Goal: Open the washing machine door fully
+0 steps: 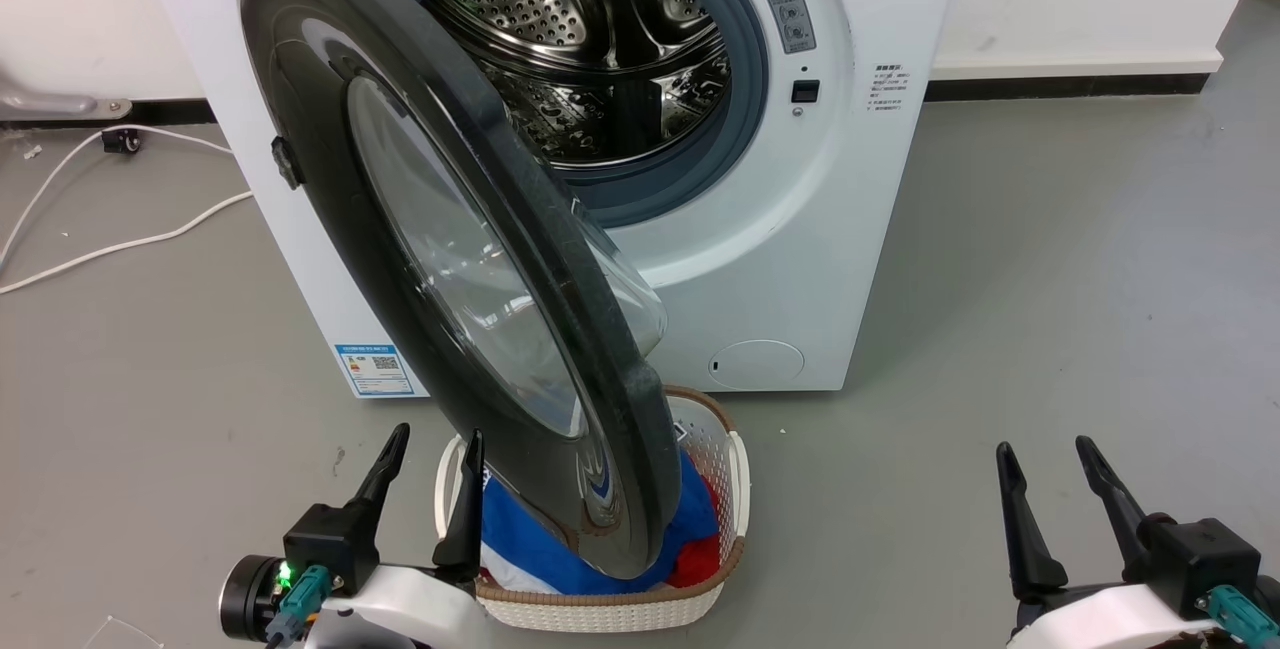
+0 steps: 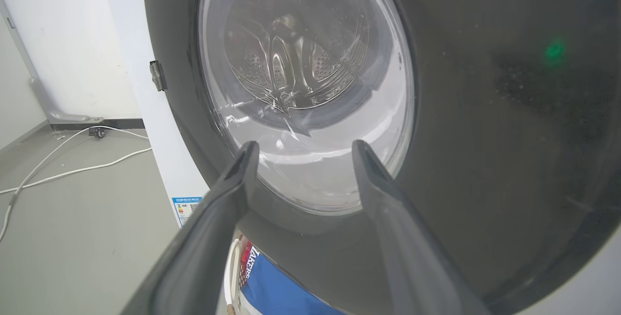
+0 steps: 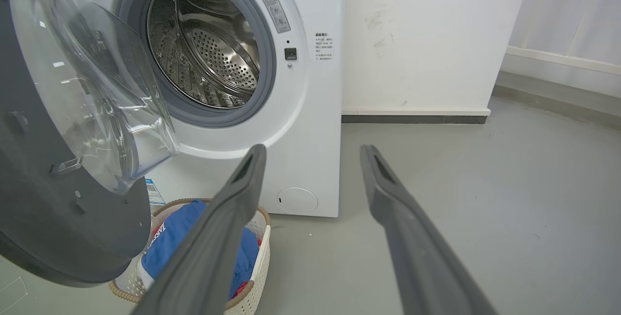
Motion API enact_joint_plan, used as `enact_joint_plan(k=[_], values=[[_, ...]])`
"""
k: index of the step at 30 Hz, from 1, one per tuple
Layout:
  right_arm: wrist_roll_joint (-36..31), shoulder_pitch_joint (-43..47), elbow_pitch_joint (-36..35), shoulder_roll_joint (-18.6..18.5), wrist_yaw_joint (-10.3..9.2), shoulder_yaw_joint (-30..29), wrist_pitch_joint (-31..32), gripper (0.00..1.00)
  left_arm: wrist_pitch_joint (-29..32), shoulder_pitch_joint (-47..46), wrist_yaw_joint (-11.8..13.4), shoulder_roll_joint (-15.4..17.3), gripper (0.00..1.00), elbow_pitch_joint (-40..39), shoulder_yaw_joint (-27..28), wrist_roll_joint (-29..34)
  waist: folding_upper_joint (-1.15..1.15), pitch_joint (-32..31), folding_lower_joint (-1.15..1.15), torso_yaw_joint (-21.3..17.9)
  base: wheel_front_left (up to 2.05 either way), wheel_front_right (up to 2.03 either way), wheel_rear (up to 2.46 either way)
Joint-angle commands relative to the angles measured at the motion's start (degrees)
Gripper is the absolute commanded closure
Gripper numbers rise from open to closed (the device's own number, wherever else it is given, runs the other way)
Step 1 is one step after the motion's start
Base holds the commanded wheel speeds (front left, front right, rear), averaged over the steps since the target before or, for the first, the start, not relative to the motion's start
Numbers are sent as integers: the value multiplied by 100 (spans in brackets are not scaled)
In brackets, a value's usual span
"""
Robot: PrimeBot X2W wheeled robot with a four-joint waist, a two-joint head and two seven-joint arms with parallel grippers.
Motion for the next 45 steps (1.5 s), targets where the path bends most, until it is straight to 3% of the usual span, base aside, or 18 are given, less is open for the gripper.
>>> enact_joint_plan(k=[1, 9, 10, 11, 22, 32, 37, 45], values=[[2, -28, 14, 23, -1, 5, -17, 0, -14, 4, 7, 4, 0, 9, 19, -12, 0, -1, 0, -3, 0, 0, 0], [-20, -93, 51, 53, -1, 44, -53, 0, -14, -39, 5, -2, 0, 51, 30, -23, 0, 27, 0, -43, 0, 0, 0], [-19, -96, 46, 55, -1, 49, -50, 0, -14, -51, 5, -3, 96, 55, 35, -32, 0, 29, 0, -50, 0, 0, 0], [-48, -100, 38, 56, -1, 53, -46, 0, -14, -72, 4, -4, 100, 5, 38, -39, 0, 32, 0, -53, 0, 0, 0], [-38, -95, -13, 69, -1, -11, 17, 0, -14, -121, 63, 1, 100, -119, 156, -112, 0, 21, 0, -47, 0, 0, 0], [-7, -55, -75, 69, -1, -136, 61, 0, -14, -749, 174, -17, 100, -1692, 379, -174, 0, 6, 0, 61, 0, 0, 0], [16, -40, -118, 69, -1, -162, 85, 0, 36, -1191, 139, -26, 100, -2497, 28, -177, 0, -13, 0, 91, 0, 0, 0], [50, -13, -172, 69, -1, -185, 136, 0, 774, -1472, 57, -35, 100, -3448, -1241, -394, 0, -10, 0, 80, 0, 0, 0]])
